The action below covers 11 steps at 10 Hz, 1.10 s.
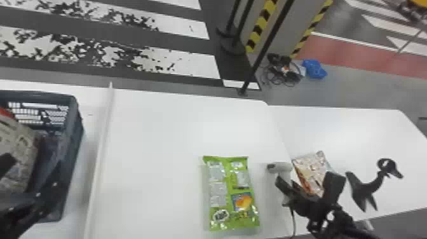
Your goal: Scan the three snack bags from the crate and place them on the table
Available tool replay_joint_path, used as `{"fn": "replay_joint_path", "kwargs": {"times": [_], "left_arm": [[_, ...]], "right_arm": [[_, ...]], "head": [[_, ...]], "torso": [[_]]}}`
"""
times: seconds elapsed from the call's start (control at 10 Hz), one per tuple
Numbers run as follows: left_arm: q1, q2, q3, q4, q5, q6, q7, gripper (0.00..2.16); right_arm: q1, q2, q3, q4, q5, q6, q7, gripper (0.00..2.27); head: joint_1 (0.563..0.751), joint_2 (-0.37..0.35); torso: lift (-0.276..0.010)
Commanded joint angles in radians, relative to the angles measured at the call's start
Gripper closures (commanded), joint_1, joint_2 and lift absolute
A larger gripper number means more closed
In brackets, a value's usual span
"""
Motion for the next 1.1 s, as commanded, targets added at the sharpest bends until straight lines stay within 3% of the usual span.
{"fn": "replay_joint_path", "kwargs": {"times": [0.0,0.1,0.3,0.5,0.7,0.8,1.0], "left_arm": [[0.0,0.0,0.0,-0.001,-0.001,0.003,-0.002,0.07],[0.002,0.0,-0.003,-0.001,-0.008,0.003,0.0,0.07],[0.0,0.0,-0.003,-0.009,-0.012,0.018,0.0,0.07],[0.002,0.0,-0.003,-0.019,-0.014,0.034,0.003,0.07],[0.0,0.0,-0.005,-0.019,-0.017,0.034,0.003,0.07],[0.0,0.0,-0.005,-0.019,-0.017,0.034,0.003,0.07],[0.002,0.002,-0.005,-0.015,-0.017,0.034,0.002,0.07]], "right_arm": [[-0.001,-0.001,0.003,0.003,0.003,-0.02,0.0,0.71],[-0.001,-0.005,0.002,0.0,0.001,-0.02,0.0,0.0],[0.011,-0.004,-0.007,-0.026,-0.005,-0.029,0.0,0.03],[0.099,0.011,-0.027,-0.208,-0.034,0.002,0.017,0.05],[0.115,0.007,-0.055,-0.351,-0.057,0.321,0.173,0.06],[0.071,-0.024,-0.063,-0.349,-0.066,0.52,0.282,0.06],[0.008,-0.079,-0.015,-0.296,-0.043,0.652,0.371,0.07]], "head": [[0.695,-0.35],[0.695,-0.35],[0.695,-0.35],[0.695,-0.35],[0.695,-0.35],[0.695,-0.35],[0.695,-0.35]], "torso": [[-0.037],[-0.037],[-0.037],[-0.037],[-0.037],[-0.037],[-0.037]]}}
